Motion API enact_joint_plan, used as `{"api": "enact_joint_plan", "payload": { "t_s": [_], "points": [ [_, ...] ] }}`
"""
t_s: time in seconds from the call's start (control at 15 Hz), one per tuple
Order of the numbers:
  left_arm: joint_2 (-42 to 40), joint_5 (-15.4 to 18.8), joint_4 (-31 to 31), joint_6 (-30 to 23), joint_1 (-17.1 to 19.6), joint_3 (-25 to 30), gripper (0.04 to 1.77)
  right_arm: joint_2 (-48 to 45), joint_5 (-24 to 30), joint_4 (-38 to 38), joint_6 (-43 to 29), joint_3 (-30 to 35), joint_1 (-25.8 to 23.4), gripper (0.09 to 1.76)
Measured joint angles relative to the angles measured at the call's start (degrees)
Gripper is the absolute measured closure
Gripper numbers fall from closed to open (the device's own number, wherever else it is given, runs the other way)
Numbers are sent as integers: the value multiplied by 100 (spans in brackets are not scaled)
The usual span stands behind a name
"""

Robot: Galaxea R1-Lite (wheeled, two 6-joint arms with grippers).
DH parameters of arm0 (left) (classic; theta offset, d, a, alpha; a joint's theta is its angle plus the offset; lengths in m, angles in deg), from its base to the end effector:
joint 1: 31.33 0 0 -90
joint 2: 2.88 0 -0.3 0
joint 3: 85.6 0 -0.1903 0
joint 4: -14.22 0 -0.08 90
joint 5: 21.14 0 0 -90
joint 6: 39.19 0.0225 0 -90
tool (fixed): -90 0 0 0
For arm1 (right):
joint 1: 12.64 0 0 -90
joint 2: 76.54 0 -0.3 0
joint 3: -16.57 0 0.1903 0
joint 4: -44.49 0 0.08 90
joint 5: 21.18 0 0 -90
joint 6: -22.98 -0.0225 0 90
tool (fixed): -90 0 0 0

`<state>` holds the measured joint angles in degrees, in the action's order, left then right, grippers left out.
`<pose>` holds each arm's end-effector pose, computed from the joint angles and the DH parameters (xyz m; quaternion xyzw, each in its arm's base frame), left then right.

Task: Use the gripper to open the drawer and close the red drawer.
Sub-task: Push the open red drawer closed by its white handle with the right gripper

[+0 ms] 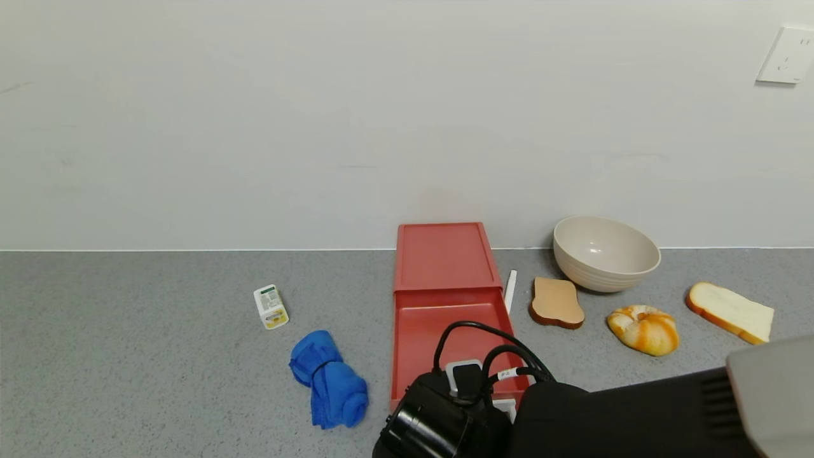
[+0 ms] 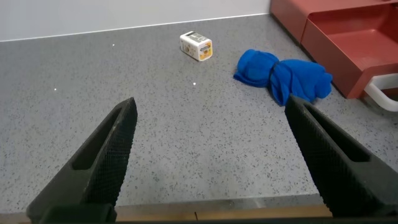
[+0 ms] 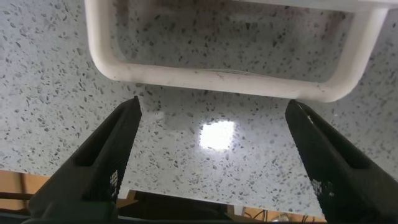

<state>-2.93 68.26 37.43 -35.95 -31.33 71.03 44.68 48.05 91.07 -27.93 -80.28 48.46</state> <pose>-0.0229 0.0002 0.0758 0.0283 -0.0017 0.0053 0.9996 0.1818 0.3129 0.0825 -0.0148 0.5165 0.0650 0.8537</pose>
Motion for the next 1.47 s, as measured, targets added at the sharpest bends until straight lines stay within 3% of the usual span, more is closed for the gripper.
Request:
{"api": "enact_joint_plan", "payload": {
  "t_s": [1.47],
  "points": [
    [0, 2, 5, 0, -2, 0, 9, 278, -196, -649, 742, -581, -523, 14]
  ]
}}
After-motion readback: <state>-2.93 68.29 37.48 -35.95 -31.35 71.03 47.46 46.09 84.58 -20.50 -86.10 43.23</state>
